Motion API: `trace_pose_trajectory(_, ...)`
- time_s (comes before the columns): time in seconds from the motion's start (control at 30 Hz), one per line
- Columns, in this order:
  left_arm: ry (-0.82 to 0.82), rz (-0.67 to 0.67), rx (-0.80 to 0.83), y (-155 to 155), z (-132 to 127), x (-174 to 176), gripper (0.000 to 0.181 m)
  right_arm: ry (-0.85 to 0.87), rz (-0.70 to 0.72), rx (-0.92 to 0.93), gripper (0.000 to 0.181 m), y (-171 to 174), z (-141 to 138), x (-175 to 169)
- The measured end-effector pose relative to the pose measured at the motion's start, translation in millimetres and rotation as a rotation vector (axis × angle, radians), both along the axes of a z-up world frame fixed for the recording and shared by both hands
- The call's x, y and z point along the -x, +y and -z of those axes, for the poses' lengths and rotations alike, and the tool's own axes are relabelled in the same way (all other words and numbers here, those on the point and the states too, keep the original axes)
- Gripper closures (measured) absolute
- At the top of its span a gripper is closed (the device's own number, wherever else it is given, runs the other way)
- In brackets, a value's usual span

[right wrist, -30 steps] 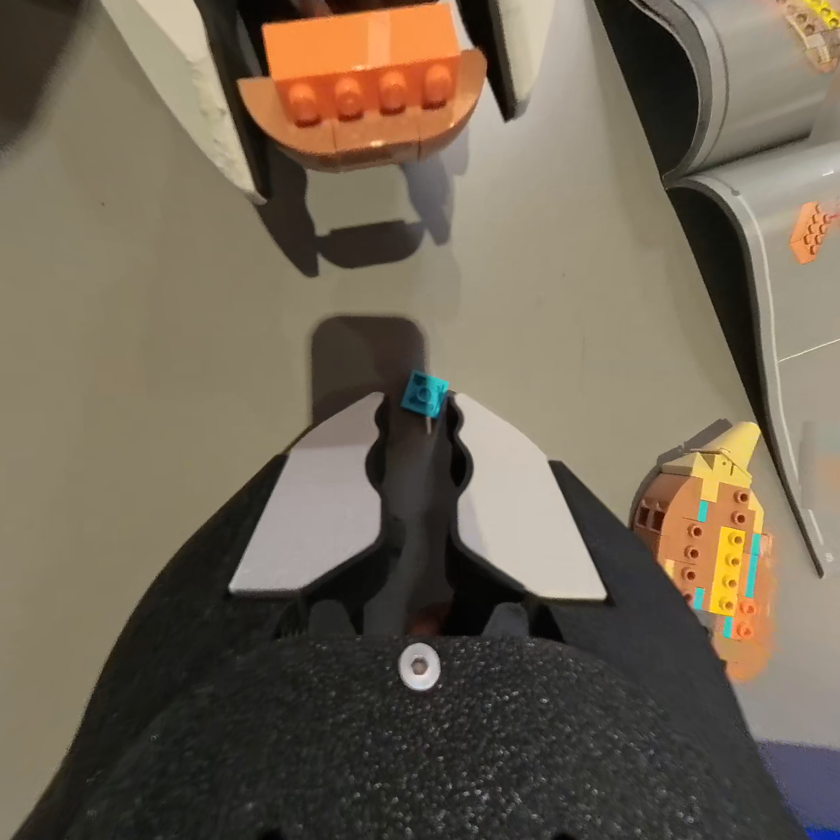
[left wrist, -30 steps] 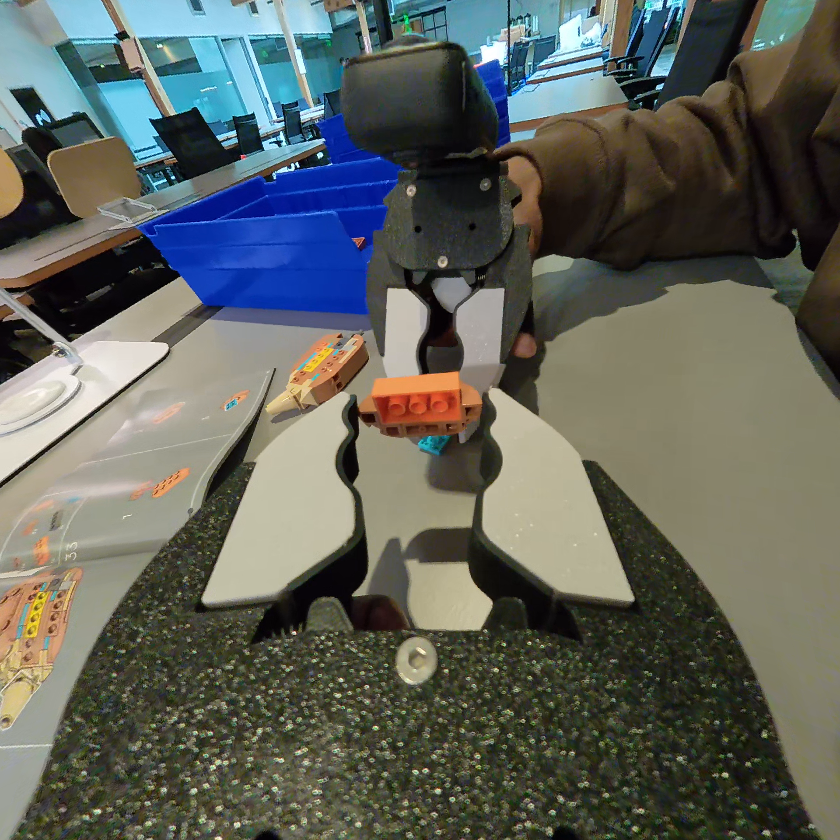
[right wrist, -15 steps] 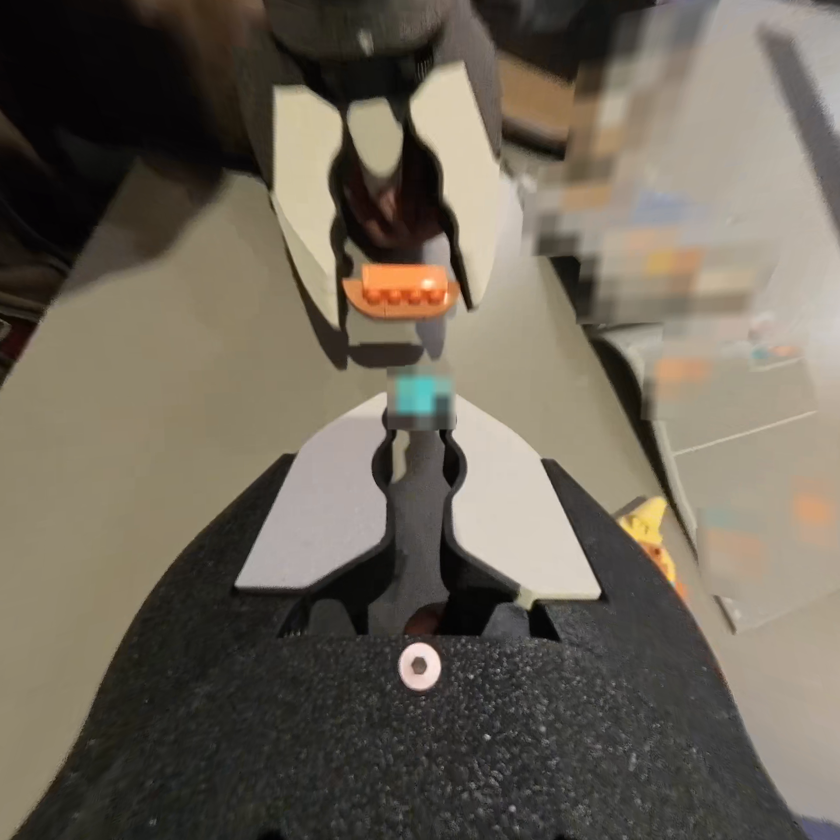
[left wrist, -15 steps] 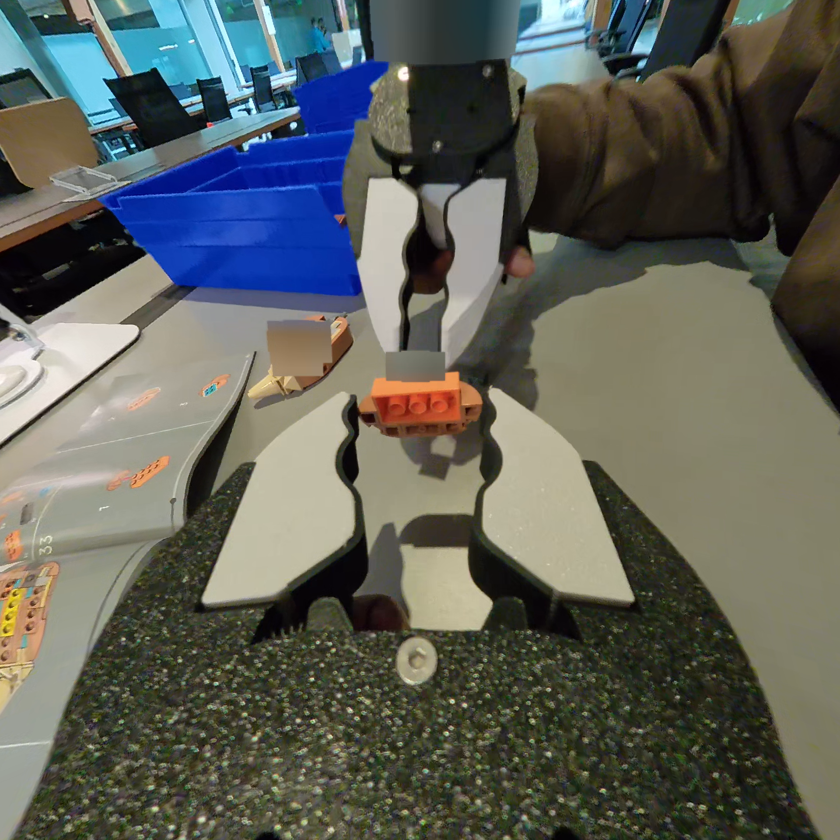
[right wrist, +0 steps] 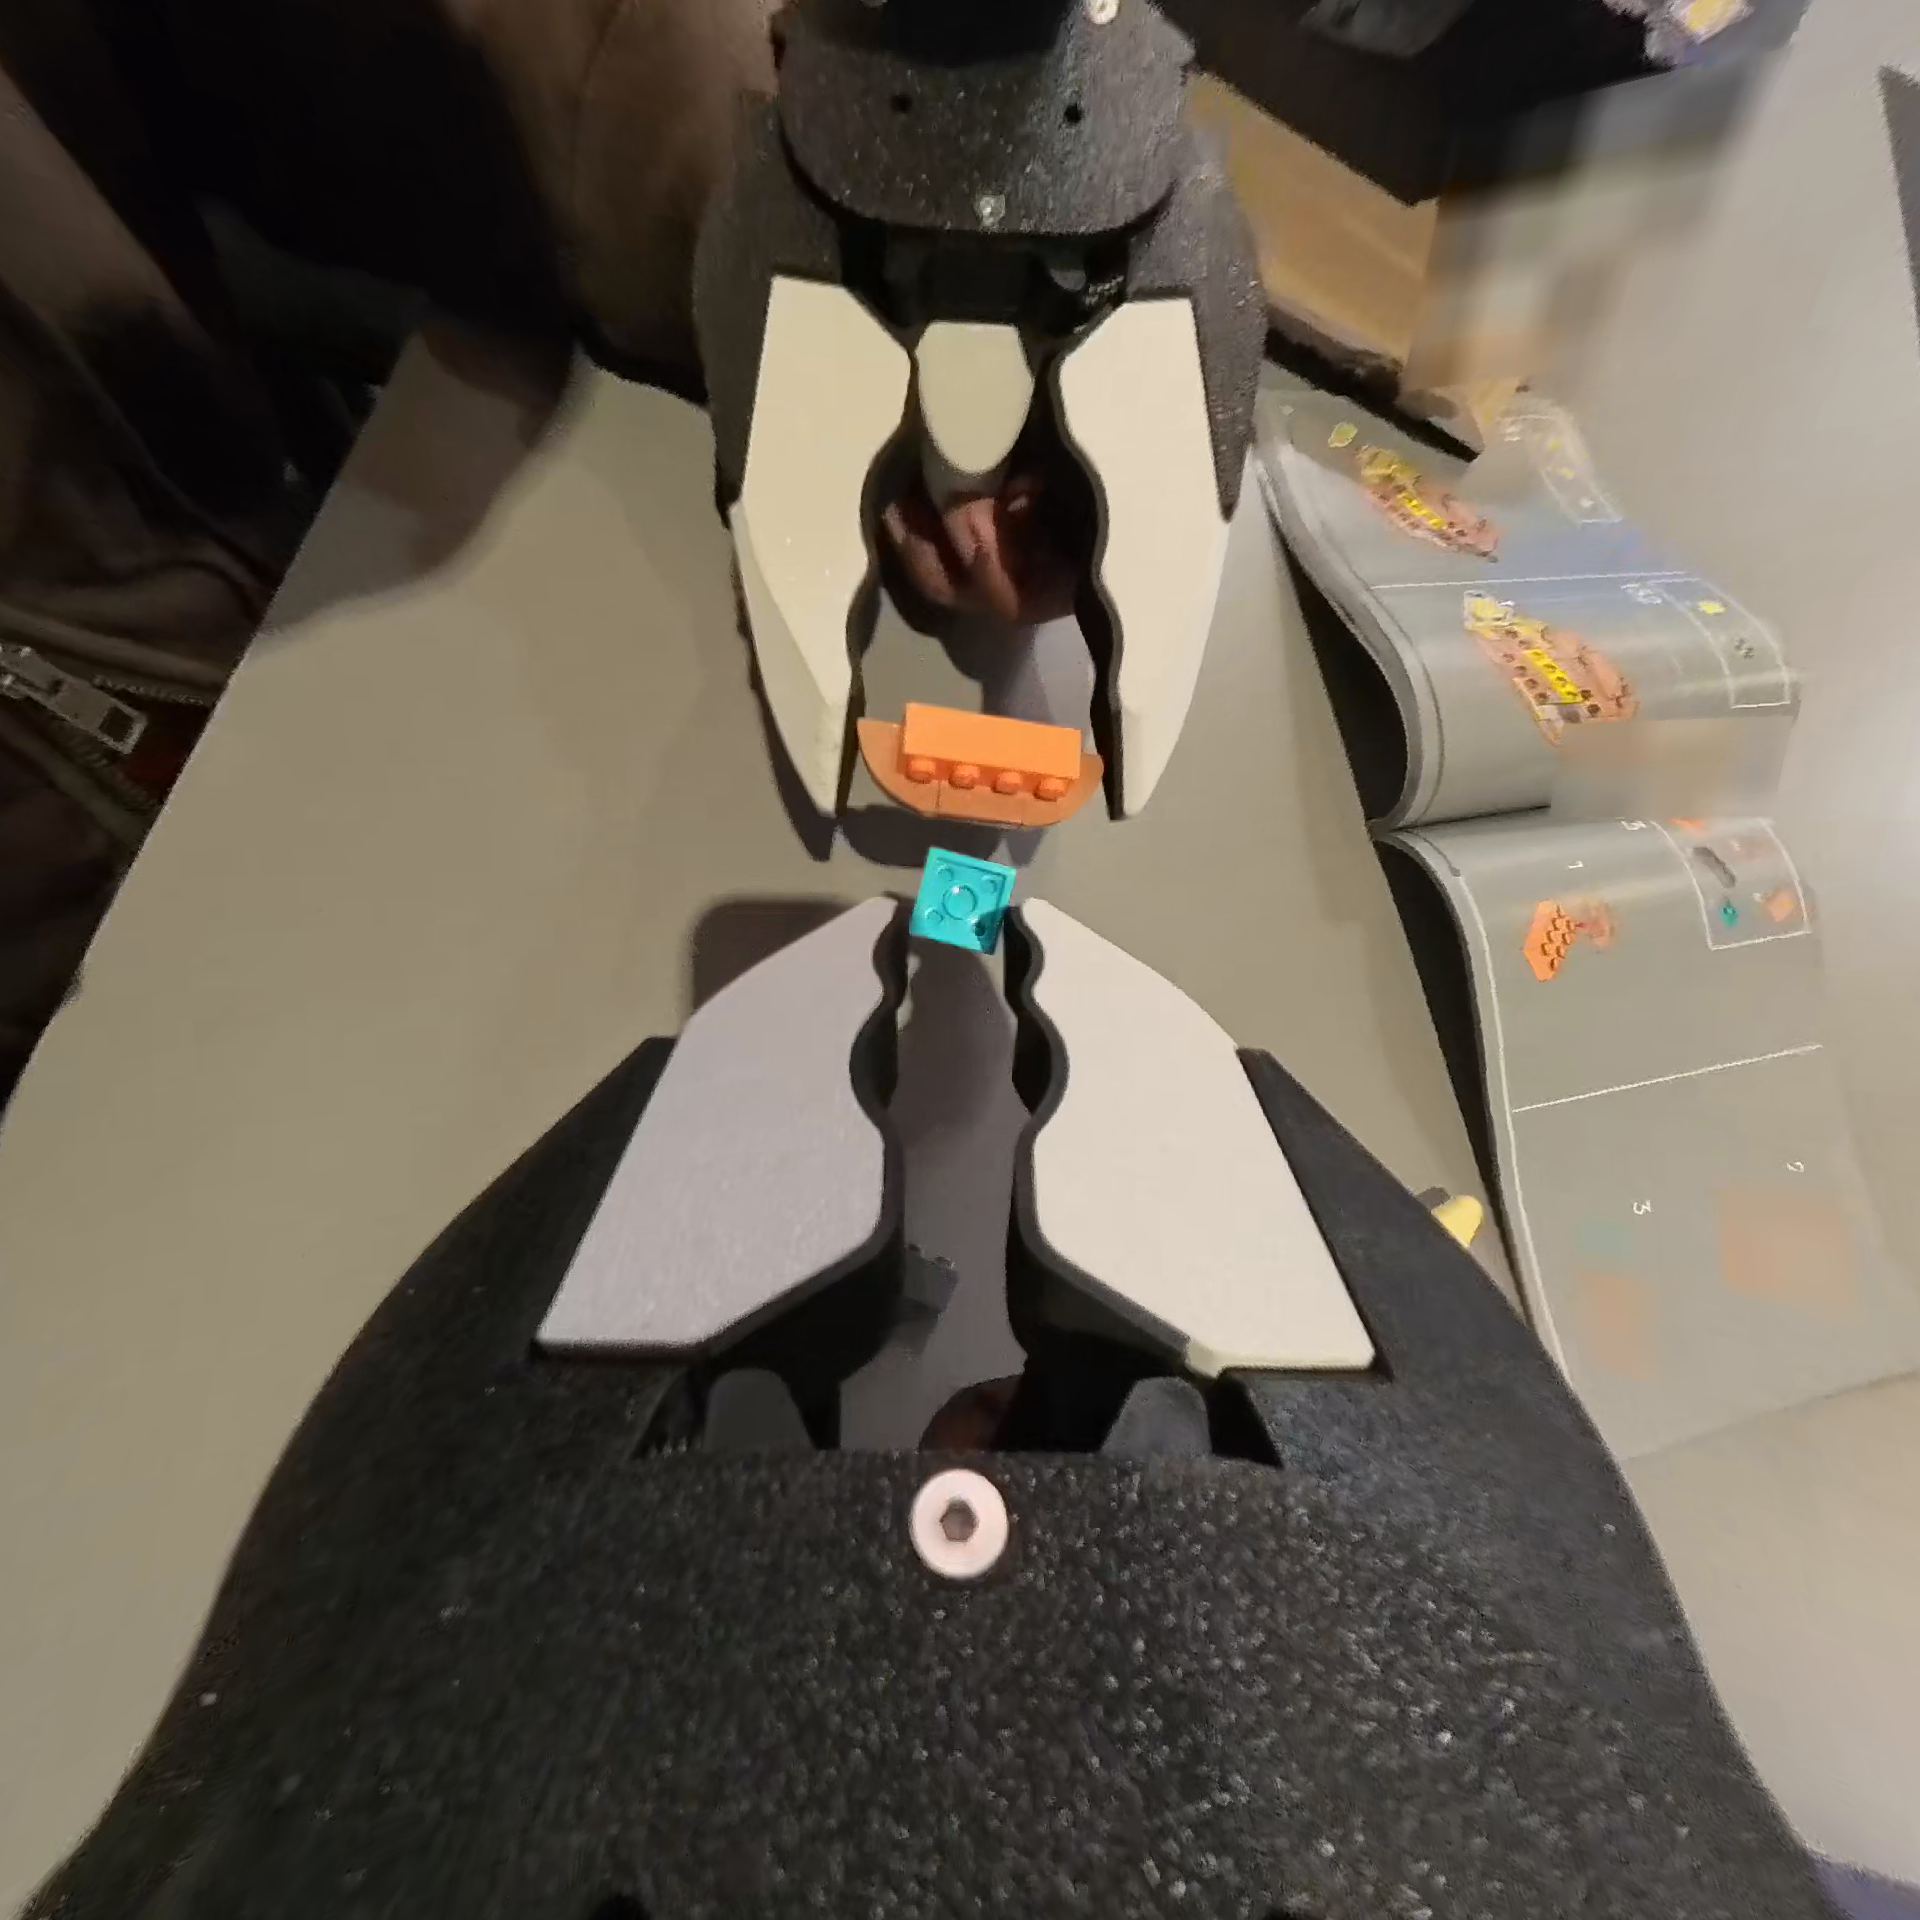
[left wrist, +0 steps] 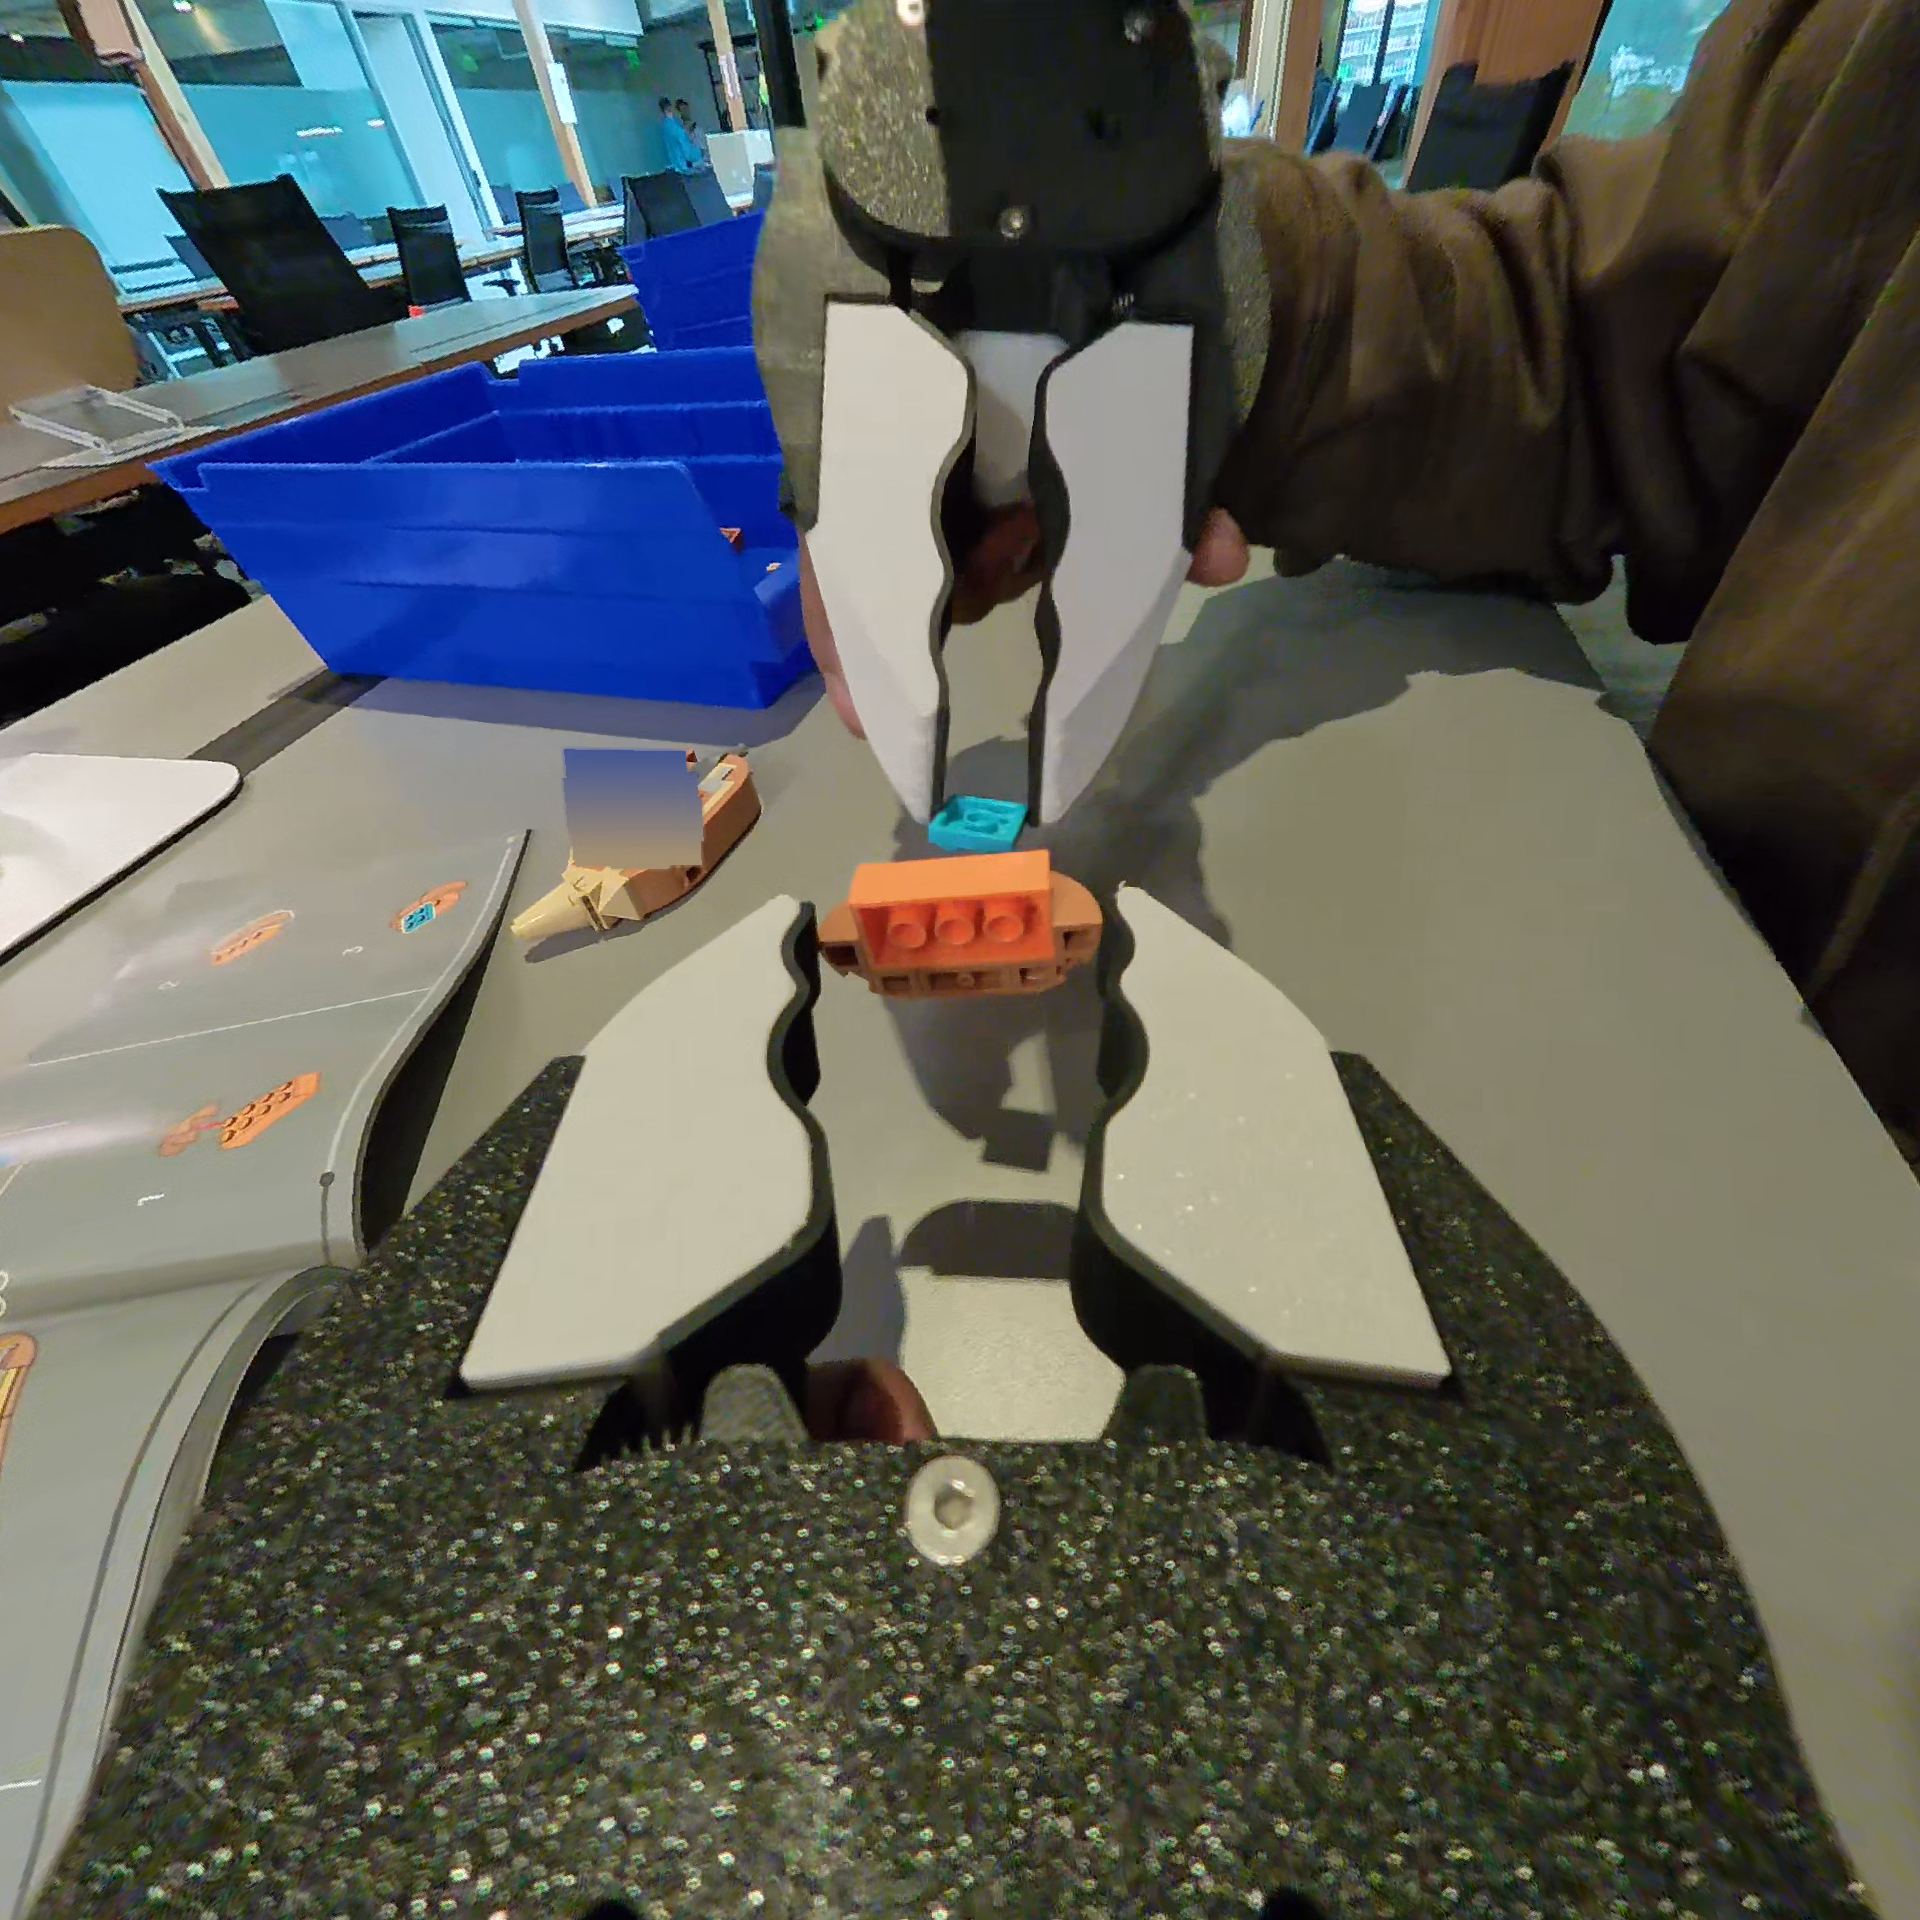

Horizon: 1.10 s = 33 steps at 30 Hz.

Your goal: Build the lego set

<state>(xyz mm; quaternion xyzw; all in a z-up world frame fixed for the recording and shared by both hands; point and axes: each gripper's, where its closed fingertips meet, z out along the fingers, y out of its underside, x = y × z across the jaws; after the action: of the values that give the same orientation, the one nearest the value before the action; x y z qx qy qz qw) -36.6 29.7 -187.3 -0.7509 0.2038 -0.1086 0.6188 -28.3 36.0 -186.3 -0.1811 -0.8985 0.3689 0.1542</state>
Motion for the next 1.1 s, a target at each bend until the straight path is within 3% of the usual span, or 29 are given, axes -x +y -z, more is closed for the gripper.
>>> trace_pose_trajectory(0.53, 0.119, 0.043, 0.06, 0.2, 16.4, -13.3, 0.129, -0.212, -0.113, -0.241, 0.164, -5.7, 11.9, -9.9)
trace_pose_trajectory(1.1, 0.106, 0.046, 0.058, -1.9, 15.1, -14.6, 0.129, -0.228, -0.111, -0.23, 0.164, -11.0, 6.1, -8.8)
